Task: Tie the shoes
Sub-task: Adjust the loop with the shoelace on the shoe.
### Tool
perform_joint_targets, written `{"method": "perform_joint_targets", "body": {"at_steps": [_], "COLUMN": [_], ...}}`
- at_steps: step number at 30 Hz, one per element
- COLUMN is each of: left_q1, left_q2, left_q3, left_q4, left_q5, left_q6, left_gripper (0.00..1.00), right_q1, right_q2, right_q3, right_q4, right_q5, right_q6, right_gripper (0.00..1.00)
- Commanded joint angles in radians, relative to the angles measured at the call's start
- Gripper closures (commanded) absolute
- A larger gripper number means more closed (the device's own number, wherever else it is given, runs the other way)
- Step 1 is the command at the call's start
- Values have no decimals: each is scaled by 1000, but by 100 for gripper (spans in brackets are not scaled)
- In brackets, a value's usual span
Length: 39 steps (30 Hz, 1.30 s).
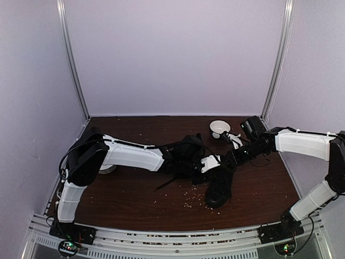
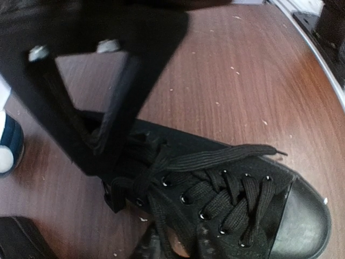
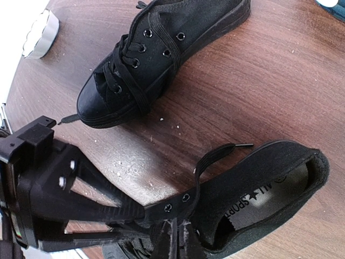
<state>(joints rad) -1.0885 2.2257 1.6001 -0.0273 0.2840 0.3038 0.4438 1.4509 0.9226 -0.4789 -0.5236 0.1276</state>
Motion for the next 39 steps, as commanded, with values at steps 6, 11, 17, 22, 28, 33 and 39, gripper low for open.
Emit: {"method": "perform_joint_targets", "body": {"at_steps": [6, 11, 17, 22, 28, 33, 39], "left_q1": [0, 18, 21, 32, 42, 64, 68], "left_q2": [23, 50, 74, 87, 101, 105, 106], "left_q3": [24, 66, 72, 85, 96, 110, 105], "left_q4": [34, 3, -2, -41, -68, -93, -97], "left_q5": [-61, -85, -87, -103, -120, -139, -141], "left_q6": [-10, -30, -17, -16, -16, -45, -49], "left_gripper": [100, 100, 100, 100, 100, 100, 100], "right_q1": [-17, -66, -125, -169, -226, -261, -304], "right_q2": [-72, -154, -199, -233, -241, -221, -184], "right_q3": [-43, -115, -213, -273, -329, -383, -415], "right_q4": [-6, -2, 33, 87, 139, 222, 268], "right_q5": [51, 88, 78, 72, 33, 5, -16], "right_q6": [42, 89, 141, 187, 215, 247, 256], "right_gripper": [100, 100, 100, 100, 100, 100, 100]}}
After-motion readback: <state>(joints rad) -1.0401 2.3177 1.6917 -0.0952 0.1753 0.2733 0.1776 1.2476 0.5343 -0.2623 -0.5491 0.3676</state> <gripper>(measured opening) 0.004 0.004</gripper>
